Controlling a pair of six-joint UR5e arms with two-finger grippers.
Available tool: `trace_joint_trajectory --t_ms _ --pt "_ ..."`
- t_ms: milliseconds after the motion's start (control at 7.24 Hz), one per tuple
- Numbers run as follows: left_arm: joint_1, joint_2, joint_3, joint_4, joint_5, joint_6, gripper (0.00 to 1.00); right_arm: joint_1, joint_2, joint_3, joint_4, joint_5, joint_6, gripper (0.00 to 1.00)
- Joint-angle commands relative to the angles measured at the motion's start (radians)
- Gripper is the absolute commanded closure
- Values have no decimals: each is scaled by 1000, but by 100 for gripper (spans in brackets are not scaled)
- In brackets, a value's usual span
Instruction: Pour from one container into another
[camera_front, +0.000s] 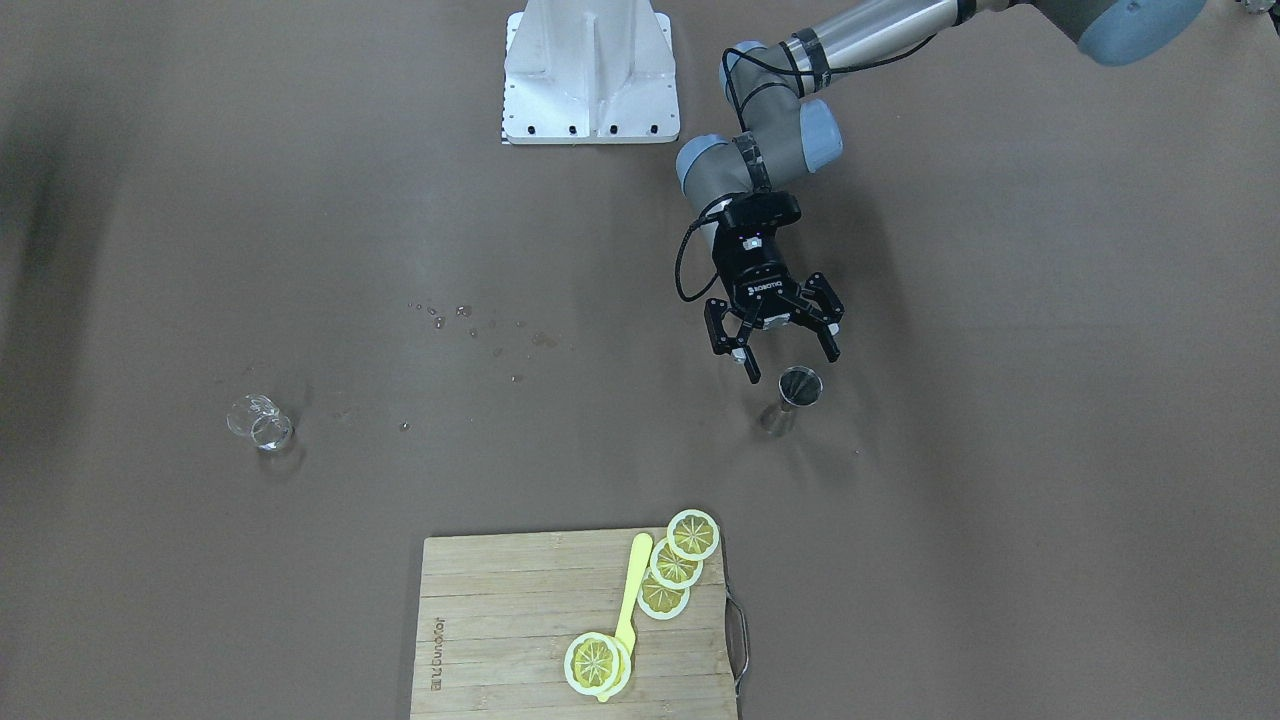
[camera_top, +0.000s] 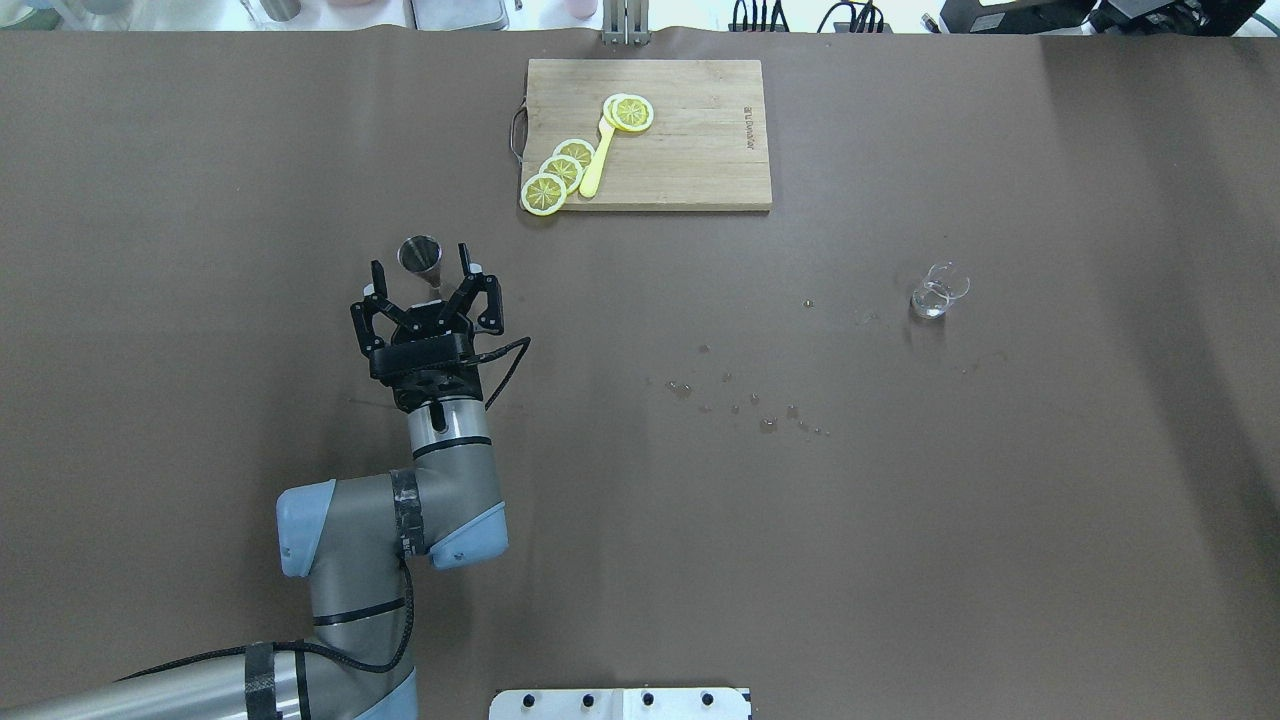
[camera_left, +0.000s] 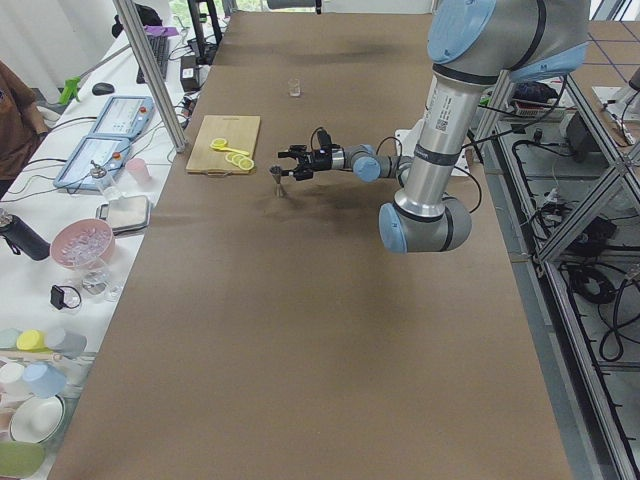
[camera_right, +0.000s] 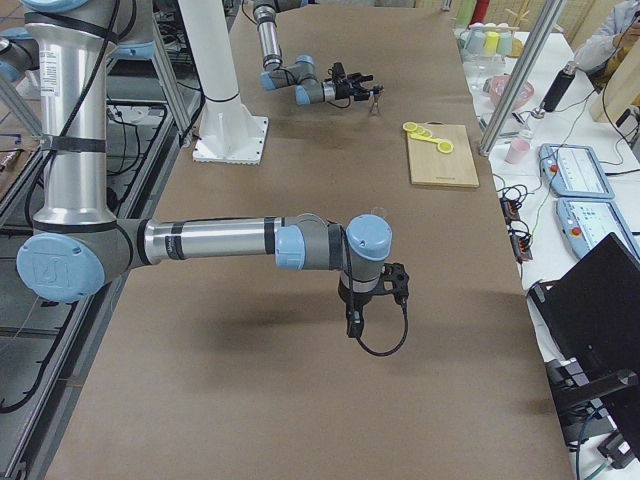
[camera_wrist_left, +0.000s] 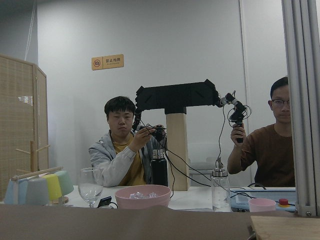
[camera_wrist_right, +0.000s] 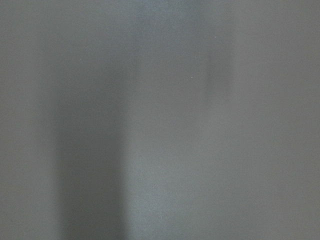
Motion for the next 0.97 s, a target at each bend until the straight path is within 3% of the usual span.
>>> trace_joint_trajectory --t_ms 0,138,414,829 --pt "-3 32 -76 0 -11 8 1 16 -13 0 1 -2 -1 0" --pt "-14 49 -122 -2 -25 36 1 24 -22 4 1 1 -6 0" --pt "-64 86 -252 -3 -155 141 1 25 -33 10 1 -5 -1 0" --pt "-130 76 -313 -13 -304 343 1 30 -83 7 0 0 -12 0"
